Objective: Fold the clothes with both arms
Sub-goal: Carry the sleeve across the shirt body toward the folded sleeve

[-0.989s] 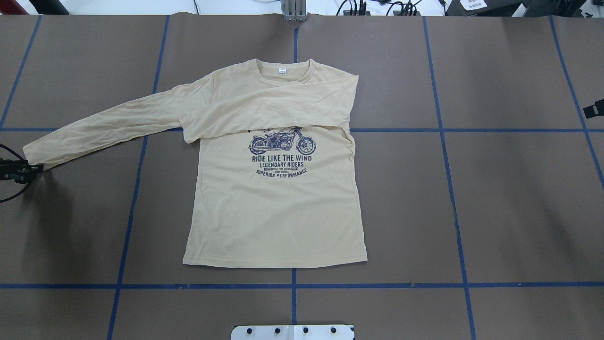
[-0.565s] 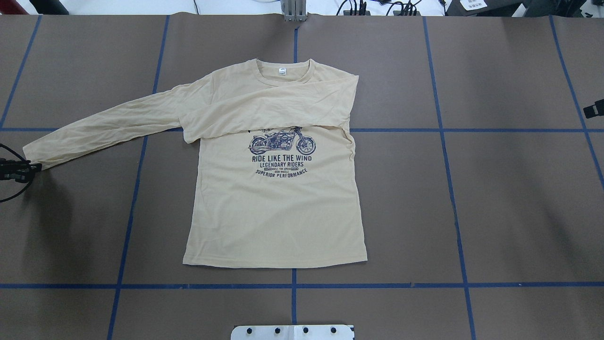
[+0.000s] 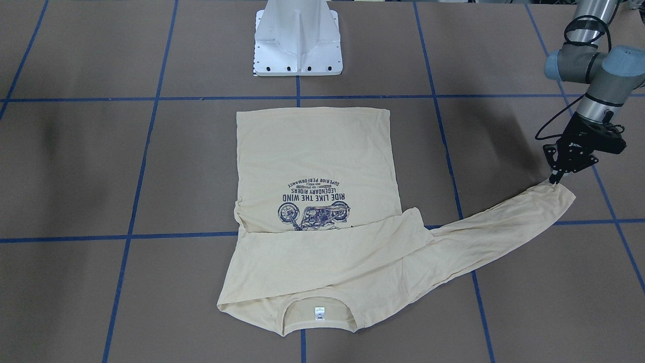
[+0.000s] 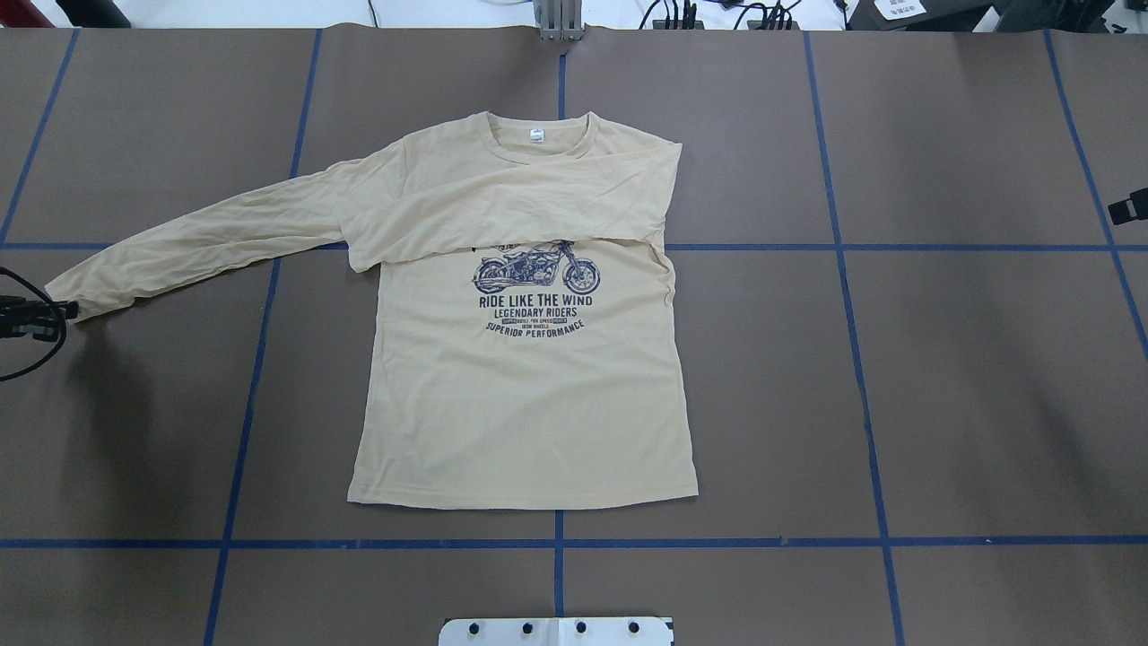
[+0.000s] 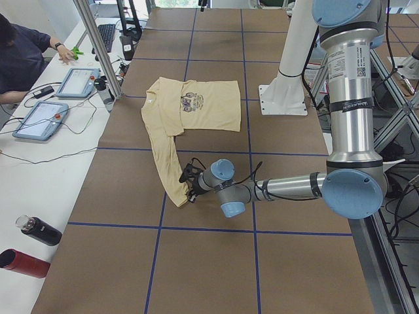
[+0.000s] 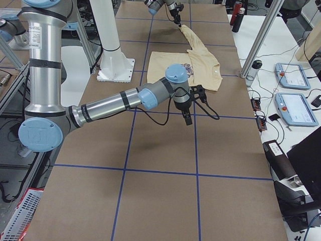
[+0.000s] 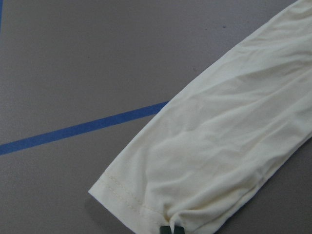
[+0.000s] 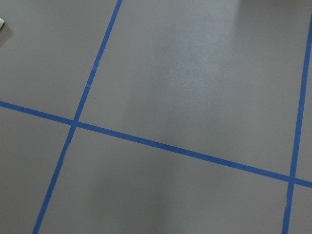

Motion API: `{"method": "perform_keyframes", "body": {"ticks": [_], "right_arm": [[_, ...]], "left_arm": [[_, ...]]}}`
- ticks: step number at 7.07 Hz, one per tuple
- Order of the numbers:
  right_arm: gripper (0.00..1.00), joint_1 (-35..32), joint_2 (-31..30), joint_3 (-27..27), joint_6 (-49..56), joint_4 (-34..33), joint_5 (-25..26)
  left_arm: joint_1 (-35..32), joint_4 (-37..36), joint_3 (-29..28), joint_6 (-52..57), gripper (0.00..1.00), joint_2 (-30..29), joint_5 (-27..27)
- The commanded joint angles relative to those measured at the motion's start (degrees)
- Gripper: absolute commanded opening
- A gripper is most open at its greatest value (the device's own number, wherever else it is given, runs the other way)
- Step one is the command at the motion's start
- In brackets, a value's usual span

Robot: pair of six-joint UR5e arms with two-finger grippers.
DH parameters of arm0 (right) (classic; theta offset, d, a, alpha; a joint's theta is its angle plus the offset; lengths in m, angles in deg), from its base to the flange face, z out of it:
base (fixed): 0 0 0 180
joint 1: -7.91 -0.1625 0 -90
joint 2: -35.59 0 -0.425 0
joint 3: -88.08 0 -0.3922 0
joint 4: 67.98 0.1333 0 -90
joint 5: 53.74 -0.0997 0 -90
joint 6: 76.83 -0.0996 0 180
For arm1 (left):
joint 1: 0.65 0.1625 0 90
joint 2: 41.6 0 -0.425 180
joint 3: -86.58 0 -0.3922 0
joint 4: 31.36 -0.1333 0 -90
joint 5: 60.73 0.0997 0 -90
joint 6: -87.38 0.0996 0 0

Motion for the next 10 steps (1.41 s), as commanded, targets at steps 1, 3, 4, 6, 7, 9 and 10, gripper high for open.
{"method": "perform_keyframes", "body": {"ticks": [1, 3, 4, 6, 7, 9, 10], "right_arm": [[1.00, 0.0, 0.0, -0.5, 0.0, 0.0, 0.0], [1.00, 0.0, 0.0, -0.6, -0.1, 0.0, 0.0], [1.00, 0.0, 0.0, -0.6, -0.1, 0.0, 0.0], [1.00, 0.0, 0.1, -0.6, -0.2, 0.0, 0.0], [1.00, 0.0, 0.0, -0.5, -0.2, 0.0, 0.0], [1.00, 0.0, 0.2, -0.7, -0.2, 0.0, 0.0], [1.00, 0.0, 0.4, -0.7, -0.2, 0.0, 0.0]], "left_arm": [[-2.5, -3.2, 2.4, 0.3, 0.00, -1.1, -3.3], [-2.7, -19.4, 13.5, 0.3, 0.00, -4.8, -3.3], [-2.8, -28.0, 18.2, 0.3, 0.00, -8.7, -2.9], [-2.6, -40.6, 20.9, 0.3, 0.00, -19.4, -2.5], [-1.9, -45.1, 21.0, 0.3, 0.00, -26.0, -1.3], [1.0, -60.3, 20.9, -0.6, 0.00, -40.1, -0.3], [1.7, -66.2, 21.0, -0.9, 0.00, -45.1, -0.3]]}}
